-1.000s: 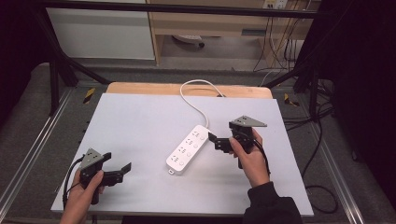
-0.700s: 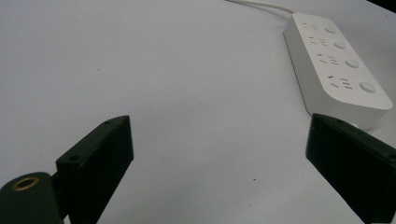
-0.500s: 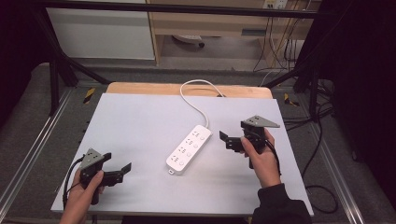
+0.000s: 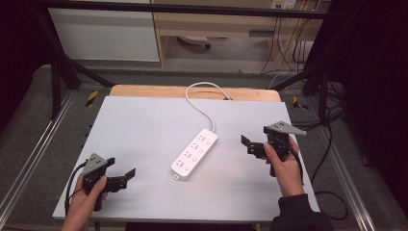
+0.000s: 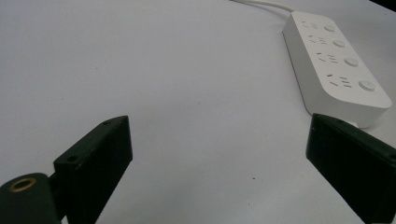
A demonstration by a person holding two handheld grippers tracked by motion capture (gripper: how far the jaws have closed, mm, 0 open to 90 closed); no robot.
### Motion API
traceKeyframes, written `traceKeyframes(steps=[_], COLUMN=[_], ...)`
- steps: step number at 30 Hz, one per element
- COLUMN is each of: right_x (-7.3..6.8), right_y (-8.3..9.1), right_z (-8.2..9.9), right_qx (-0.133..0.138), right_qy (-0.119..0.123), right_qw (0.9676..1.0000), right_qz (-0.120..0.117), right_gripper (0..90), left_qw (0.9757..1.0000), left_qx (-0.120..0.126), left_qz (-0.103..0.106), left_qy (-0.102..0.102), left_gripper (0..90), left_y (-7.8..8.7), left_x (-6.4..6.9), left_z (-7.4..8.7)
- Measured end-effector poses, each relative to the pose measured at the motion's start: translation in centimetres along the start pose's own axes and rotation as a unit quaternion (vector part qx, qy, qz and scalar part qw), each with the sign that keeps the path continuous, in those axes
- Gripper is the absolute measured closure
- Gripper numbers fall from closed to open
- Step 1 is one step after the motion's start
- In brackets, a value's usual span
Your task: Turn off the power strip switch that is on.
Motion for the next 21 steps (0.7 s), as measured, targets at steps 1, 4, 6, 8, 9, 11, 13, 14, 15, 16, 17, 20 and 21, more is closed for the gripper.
traceKeyframes(steps=[1,4,6,8,9,11,13,14,15,16,17,20,21], right_x=[0.2,0.6,0.7,0.9,1.1,1.3,1.6,1.7,1.8,1.9,2.0,2.4,2.6], right_y=[0.2,0.7,1.0,1.3,1.4,1.6,1.8,1.9,2.0,2.1,2.2,2.4,2.4], right_z=[0.1,0.4,0.7,1.2,1.4,2.0,2.5,2.7,3.0,3.3,3.5,4.3,4.6], right_qx=[-0.001,-0.007,-0.008,-0.012,-0.015,-0.021,-0.025,-0.026,-0.027,-0.027,-0.026,-0.023,-0.023], right_qy=[-0.003,-0.004,-0.004,-0.007,-0.007,-0.008,-0.005,-0.004,-0.003,-0.005,-0.003,-0.004,-0.004], right_qw=[1.0,1.0,1.0,0.9999,0.9999,0.9998,0.9996,0.9996,0.9995,0.9995,0.9994,0.9994,0.9994], right_qz=[0.0,-0.005,-0.003,-0.003,-0.002,0.0,0.008,0.011,0.014,0.016,0.021,0.026,0.026], right_gripper=[6.0,6.2,6.1,6.2,6.2,5.9,6.1,6.1,6.1,5.7,5.2,4.7,4.3], left_qw=[1.0,1.0,1.0,1.0,1.0,1.0,1.0,1.0,1.0,1.0,1.0,1.0,1.0], left_qx=[0.0,-0.001,0.0,0.0,0.001,0.0,0.0,0.0,0.0,0.0,0.0,0.0,0.0], left_qz=[0.0,0.0,0.0,-0.001,-0.001,-0.001,-0.001,0.0,-0.001,-0.001,-0.001,-0.001,-0.001], left_qy=[0.0,-0.001,0.0,0.001,0.001,0.001,0.0,0.0,0.0,0.0,0.0,0.0,-0.001], left_gripper=[7.0,7.0,7.0,7.0,7.0,7.0,7.0,7.0,7.0,7.0,7.0,7.0,7.0], left_y=[0.0,0.0,0.0,0.0,0.1,0.0,0.0,0.0,0.1,0.1,0.1,0.1,0.1], left_x=[0.0,0.0,0.0,0.0,0.0,0.0,0.0,0.0,0.0,0.0,0.0,0.0,0.0], left_z=[0.0,0.0,0.0,0.0,0.0,0.0,0.0,0.0,0.0,0.0,0.0,0.0,0.0])
Point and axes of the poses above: each handheld gripper's, and its own axes: y roughly backward along the jaws, z roughly out of its underside, x roughly to its right, the point moved 2 cm from there along -y, roughly forward along the jaws, and after that the axes turned 13 degrees about y, right-handed, at the moved point
